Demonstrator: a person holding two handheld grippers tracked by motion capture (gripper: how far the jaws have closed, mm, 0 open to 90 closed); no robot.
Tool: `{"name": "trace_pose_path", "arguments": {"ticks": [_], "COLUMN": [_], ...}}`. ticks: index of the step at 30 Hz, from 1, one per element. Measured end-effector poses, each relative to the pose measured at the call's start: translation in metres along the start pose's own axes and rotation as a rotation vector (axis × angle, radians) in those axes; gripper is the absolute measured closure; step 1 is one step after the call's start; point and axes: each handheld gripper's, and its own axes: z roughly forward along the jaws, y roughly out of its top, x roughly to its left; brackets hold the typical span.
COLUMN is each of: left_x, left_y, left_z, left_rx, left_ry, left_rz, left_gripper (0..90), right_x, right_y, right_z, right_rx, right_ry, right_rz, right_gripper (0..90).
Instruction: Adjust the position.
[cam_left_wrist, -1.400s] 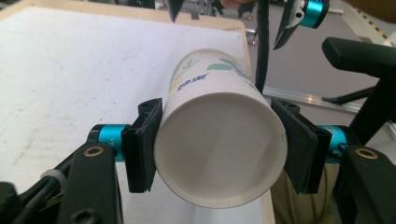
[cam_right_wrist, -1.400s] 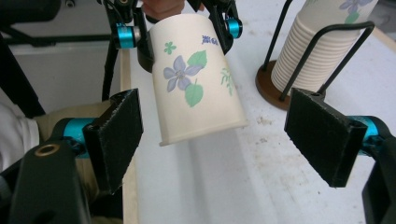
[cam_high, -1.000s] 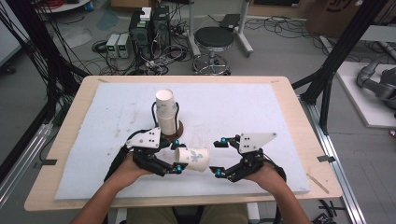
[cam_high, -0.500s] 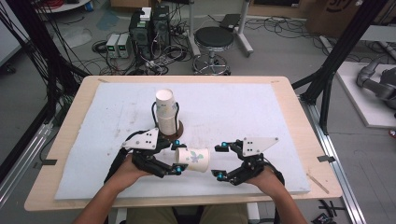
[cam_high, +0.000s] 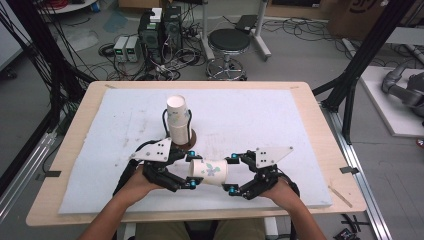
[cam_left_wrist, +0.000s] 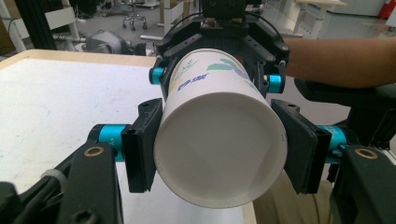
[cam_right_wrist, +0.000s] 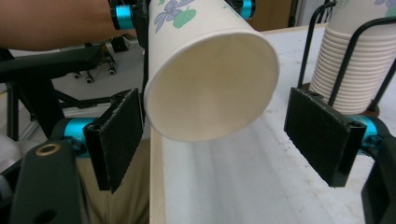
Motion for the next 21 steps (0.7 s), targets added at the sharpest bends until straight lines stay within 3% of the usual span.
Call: {"name": "trace_pose_path", "arguments": {"ticks": [9, 12, 21], "left_x": [-0.0011, -0.0006, -0.0005], "left_y": [0.0002, 0.0001, -0.0041], "left_z": [0.0017, 0.0013, 0.0014], "left_rx": [-0.016, -0.027, -0.049], "left_ry": [-0.018, -0.022, -0.014], "left_rz": [-0.002, -0.005, -0.020], "left_gripper": [37.3, 37.3, 37.3], "right_x": [-0.0010, -0.0018, -0.0036], "right_y": [0.0007, 0.0000, -0.0036], "right_z": [0.0025, 0.0022, 0.0019], "right_rx": [-0.030, -0.057, -0.091], "right_ry": [0.031, 0.056, 0.061], "right_rz": [0.008, -0.005, -0.018], "right_gripper": [20.9, 27.1, 32.7]}}
